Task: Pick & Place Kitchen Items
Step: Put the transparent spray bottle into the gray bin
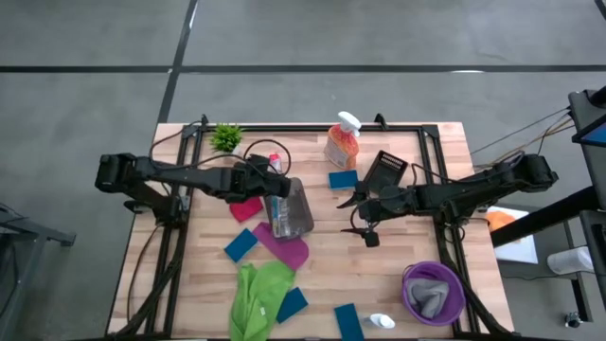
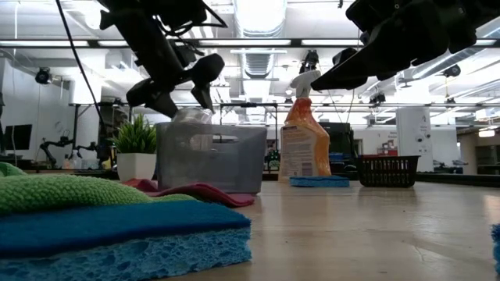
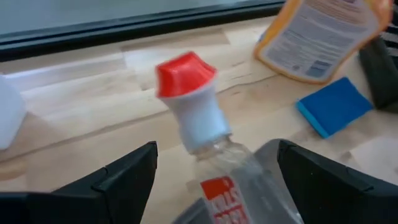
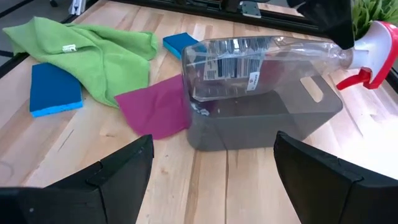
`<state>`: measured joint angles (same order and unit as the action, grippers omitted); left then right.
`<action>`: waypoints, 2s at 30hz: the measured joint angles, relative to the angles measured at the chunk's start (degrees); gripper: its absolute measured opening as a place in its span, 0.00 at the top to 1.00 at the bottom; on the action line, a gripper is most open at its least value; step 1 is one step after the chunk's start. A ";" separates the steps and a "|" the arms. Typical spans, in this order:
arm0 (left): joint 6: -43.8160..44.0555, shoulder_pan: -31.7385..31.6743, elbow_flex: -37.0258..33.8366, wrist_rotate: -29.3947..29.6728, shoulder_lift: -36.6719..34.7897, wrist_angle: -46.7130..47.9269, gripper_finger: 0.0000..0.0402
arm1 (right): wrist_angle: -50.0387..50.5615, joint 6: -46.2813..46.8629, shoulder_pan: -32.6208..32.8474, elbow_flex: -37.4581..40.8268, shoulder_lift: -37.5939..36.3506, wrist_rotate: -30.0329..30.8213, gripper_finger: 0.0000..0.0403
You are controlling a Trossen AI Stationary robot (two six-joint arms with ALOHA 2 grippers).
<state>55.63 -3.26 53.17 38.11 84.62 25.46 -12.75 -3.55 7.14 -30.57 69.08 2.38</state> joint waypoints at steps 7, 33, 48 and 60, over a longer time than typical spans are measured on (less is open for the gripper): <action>0.40 -1.21 0.00 0.40 0.26 -0.50 0.16 | 0.00 0.19 0.03 0.00 0.00 0.69 0.19; -2.40 -5.89 1.75 -0.39 8.55 -4.21 0.57 | 0.46 1.02 0.02 0.00 -0.02 2.26 0.19; -17.31 -5.16 1.66 3.09 1.15 -8.59 0.68 | 2.17 0.62 0.00 -0.02 -0.02 4.24 0.19; -46.57 -0.85 1.66 -4.19 -5.13 -26.88 0.68 | 3.27 -0.72 0.02 -0.02 -0.02 4.25 0.19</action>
<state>9.06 -4.11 54.83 33.92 79.48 -1.42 -9.49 -4.27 7.16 -30.59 69.06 6.63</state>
